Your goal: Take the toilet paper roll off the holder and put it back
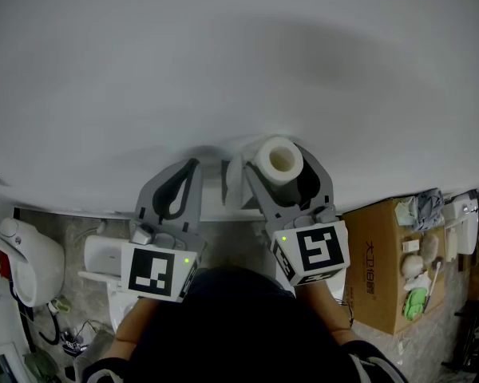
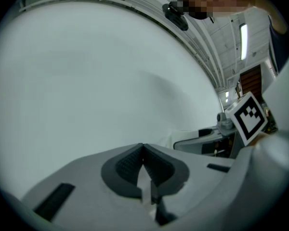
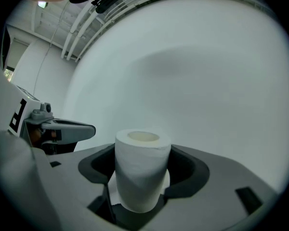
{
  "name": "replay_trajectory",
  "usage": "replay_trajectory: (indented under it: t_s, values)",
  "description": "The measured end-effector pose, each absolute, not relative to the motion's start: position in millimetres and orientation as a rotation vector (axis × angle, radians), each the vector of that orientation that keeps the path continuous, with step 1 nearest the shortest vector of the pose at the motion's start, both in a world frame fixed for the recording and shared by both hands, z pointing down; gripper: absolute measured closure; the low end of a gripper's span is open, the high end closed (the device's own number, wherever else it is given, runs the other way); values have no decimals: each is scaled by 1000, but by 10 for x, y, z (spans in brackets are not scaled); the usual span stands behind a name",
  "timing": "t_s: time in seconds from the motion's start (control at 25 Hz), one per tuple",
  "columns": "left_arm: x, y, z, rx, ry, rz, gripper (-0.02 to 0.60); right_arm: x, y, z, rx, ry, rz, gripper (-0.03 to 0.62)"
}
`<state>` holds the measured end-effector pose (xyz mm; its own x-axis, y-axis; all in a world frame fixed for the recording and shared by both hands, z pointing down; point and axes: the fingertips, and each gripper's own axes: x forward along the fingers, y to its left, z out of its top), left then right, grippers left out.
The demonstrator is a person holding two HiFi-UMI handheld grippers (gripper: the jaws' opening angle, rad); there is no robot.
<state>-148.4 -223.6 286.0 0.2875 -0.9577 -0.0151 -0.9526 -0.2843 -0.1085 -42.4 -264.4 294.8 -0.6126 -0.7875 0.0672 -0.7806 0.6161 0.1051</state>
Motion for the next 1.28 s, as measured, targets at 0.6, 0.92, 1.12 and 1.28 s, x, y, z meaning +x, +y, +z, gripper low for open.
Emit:
replay_trajectory:
  t_s: [0.6,0.92,1.12,1.28]
  values:
    - [-1437,-2263,2886,-2451,1818,-88,580,-417,-2699,3197,1320,-2699,-50,275]
    - [-1435,-2262,2898,-2459,1820,-81,580,-446,-2664,3199,1292,-2721,-67,273]
    - [-1414,-2269,2920,-2471,1816,-73,580,-415,-2635,3160,1310,-2731,-85,244]
    - [-1381,-2256,2891,-2478,1800,-62,581,-322,-2584,3022,1354,-2754,-107,237]
